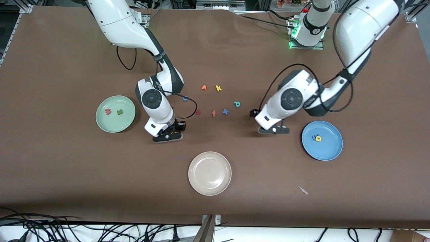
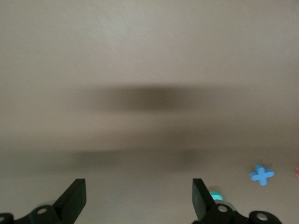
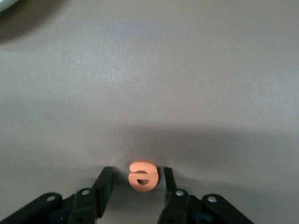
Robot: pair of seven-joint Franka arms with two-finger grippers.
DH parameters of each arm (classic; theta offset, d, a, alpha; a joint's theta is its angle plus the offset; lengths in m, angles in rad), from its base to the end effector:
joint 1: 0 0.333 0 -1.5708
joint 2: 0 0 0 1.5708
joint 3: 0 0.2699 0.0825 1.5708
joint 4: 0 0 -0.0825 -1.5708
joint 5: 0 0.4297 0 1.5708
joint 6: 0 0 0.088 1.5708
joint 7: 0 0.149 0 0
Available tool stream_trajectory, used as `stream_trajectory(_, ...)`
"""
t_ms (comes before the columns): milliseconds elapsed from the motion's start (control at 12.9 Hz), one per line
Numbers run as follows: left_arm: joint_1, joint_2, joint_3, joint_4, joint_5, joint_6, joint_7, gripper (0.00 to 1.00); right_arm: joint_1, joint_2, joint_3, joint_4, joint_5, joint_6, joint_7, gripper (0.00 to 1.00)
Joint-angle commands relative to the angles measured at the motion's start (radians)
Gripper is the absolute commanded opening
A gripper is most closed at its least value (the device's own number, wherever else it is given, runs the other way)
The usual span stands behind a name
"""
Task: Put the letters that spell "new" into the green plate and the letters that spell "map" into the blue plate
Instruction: 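Carry the orange e to the green plate while the left gripper grasps the p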
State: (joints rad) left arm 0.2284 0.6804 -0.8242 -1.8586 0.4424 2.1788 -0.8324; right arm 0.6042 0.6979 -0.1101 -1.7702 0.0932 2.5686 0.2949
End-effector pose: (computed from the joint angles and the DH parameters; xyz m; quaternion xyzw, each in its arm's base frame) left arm 0.5284 -0.3457 0.1341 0.9961 0.0214 -0.0831 0.0220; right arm 0.5928 0.3181 0.0656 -0.9957 -0.0762 -0.0518 0.0136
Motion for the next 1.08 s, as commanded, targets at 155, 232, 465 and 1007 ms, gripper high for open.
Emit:
stream_trajectory(155, -0.11, 0.008, -0.003, -0.093, 0.133, 0.125, -0.299, 1.0, -0.001, 0.014, -0.003, 0.014, -0.009, 0.019, -0.011, 0.12)
stream_trajectory(232, -0.141, 0.011, 0.003, -0.091, 0.134, 0.136, -0.339, 1.0, -0.001, 0.012, -0.003, 0.012, -0.009, 0.018, -0.011, 0.08)
stream_trajectory(465, -0.185, 0.037, 0.022, -0.083, 0.156, 0.139, -0.39, 1.0, -0.001, -0.037, -0.013, -0.005, -0.006, 0.001, -0.02, 0.08)
stream_trajectory(1007, -0.271, 0.065, 0.1, -0.074, 0.156, 0.174, -0.393, 0.9, -0.001, -0.305, -0.21, -0.21, -0.006, -0.216, -0.273, 0.08)
